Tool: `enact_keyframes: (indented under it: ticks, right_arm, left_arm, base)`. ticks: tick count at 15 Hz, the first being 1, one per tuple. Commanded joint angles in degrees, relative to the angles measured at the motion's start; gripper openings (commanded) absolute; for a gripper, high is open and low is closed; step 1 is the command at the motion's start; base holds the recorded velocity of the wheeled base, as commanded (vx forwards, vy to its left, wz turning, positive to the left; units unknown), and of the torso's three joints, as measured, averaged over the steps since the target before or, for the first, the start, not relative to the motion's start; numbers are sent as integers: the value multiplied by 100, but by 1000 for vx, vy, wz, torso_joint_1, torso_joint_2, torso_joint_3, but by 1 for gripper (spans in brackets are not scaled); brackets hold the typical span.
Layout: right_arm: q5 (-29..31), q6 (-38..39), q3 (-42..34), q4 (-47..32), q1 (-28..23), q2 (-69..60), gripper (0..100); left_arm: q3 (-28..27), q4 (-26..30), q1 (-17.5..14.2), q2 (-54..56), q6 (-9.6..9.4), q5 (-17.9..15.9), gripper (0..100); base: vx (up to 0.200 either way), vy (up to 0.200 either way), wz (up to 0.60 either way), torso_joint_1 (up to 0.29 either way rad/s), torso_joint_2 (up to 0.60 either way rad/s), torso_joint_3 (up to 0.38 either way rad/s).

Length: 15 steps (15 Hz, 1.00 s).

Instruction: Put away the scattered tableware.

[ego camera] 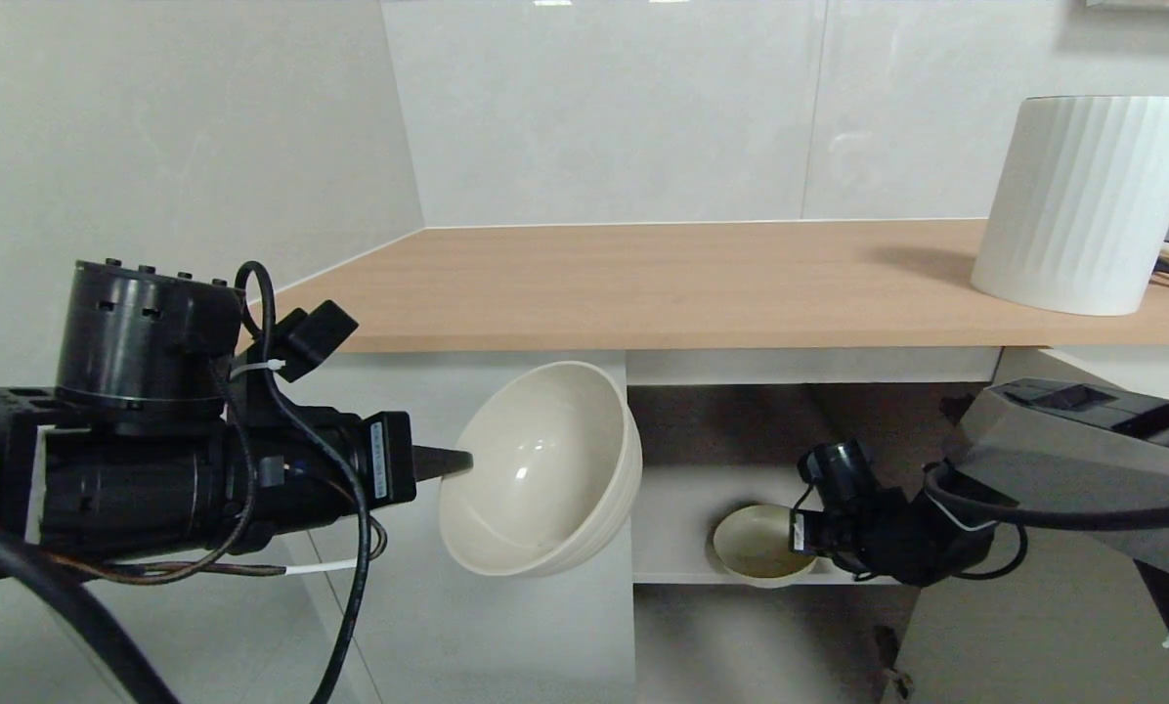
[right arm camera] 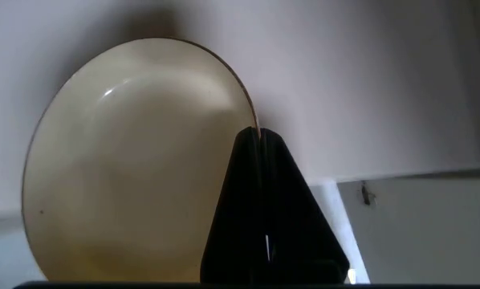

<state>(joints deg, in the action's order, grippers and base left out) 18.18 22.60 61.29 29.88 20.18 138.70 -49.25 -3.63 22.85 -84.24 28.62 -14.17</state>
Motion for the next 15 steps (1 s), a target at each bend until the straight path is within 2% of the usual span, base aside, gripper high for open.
enact_keyframes:
  ticks: [1,4,15]
  right_arm:
    - [2,-1,58,0,-22,104,0]
    - [283,78,550,-70,-93,385,0]
    - [371,78,1042,-131,-128,579,0]
  left_arm:
    - [3,-6,1,-14,3,2,0]
    - [12,-6,27,-49,3,2,0]
    - [21,-6,45,-93,3,10,0]
  base:
    - [0,0,0,0,0,0]
    - [0,0,0,0,0,0]
    - [0,0,0,0,0,0]
